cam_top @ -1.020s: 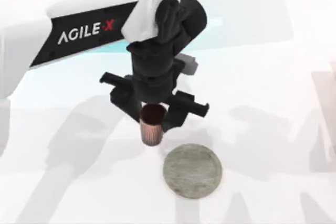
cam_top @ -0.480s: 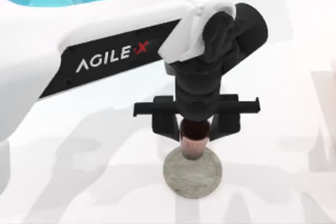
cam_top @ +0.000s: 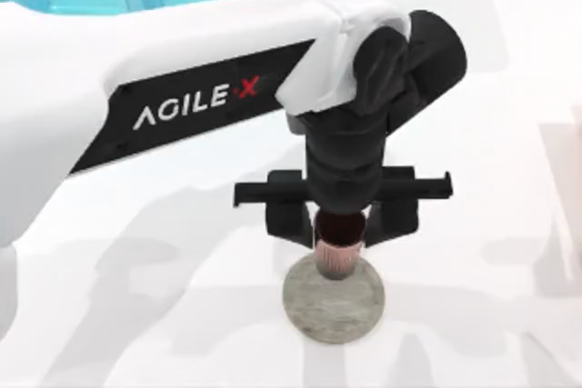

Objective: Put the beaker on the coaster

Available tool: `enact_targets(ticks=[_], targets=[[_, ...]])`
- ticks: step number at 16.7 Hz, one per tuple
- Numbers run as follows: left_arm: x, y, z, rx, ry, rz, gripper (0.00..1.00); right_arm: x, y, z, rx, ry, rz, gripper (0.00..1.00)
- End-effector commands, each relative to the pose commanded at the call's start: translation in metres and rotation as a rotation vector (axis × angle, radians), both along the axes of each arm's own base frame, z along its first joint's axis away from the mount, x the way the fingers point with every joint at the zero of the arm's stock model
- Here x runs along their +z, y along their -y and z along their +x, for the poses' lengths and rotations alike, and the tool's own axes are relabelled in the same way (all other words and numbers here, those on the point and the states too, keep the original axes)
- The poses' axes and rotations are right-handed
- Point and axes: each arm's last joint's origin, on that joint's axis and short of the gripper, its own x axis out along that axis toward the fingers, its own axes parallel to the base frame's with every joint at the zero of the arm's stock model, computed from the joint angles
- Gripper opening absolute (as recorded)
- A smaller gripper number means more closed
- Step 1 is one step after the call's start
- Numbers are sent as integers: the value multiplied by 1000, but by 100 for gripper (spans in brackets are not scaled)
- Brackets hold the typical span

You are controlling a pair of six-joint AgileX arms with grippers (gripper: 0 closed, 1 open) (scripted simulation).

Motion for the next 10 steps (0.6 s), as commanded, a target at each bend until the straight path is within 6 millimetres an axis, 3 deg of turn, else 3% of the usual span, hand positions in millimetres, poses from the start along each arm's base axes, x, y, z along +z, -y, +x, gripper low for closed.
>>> enact_targets(ticks=[7,10], targets=[[-55,3,0,-1,9,-11,0,0,0,0,0,0,0,100],[-56,3,0,-2,8,-9,0,0,0,0,0,0,0,100]])
